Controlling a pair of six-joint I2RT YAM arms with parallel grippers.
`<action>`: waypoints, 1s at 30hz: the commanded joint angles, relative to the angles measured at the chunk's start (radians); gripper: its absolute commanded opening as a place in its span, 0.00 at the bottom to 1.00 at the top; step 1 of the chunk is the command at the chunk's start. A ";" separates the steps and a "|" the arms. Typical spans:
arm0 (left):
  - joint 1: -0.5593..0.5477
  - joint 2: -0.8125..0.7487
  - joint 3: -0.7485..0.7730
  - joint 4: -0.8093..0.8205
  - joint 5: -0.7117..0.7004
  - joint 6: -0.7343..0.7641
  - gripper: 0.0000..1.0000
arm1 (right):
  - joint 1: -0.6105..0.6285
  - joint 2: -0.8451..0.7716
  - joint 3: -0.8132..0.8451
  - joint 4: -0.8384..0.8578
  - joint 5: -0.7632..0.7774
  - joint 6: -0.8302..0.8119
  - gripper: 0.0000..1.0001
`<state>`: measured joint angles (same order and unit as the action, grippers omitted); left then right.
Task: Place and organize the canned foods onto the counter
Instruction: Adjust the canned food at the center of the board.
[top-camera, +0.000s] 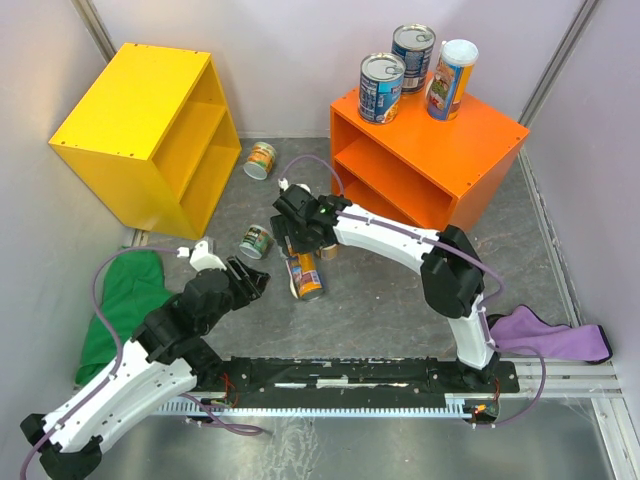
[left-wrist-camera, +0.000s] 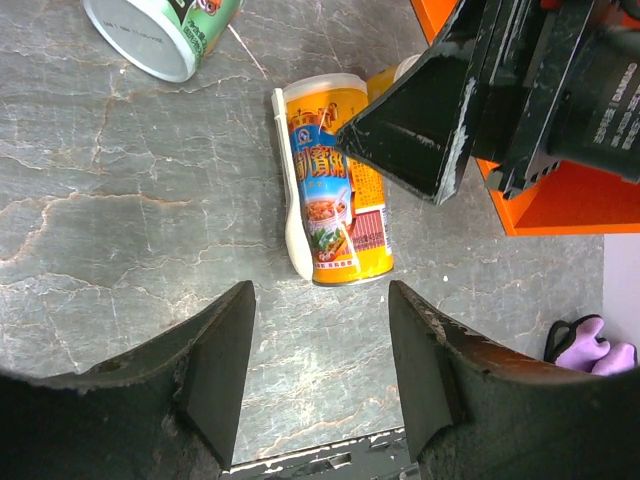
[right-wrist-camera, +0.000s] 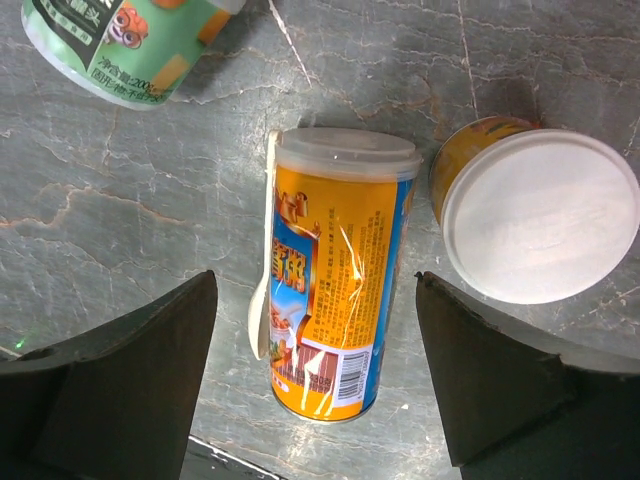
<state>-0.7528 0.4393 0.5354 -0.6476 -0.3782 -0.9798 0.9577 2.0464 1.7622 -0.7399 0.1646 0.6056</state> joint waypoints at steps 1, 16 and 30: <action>-0.002 0.025 0.005 0.053 0.008 -0.027 0.63 | -0.031 0.009 -0.001 0.065 -0.066 0.006 0.88; -0.002 0.046 0.011 0.074 -0.014 -0.025 0.64 | -0.042 0.089 0.020 0.059 -0.079 -0.009 0.87; -0.002 0.023 0.018 0.042 -0.024 -0.020 0.64 | -0.048 0.149 0.043 0.087 -0.110 0.007 0.87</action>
<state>-0.7532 0.4778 0.5354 -0.6197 -0.3683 -0.9798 0.9142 2.1681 1.7618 -0.6800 0.0662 0.6052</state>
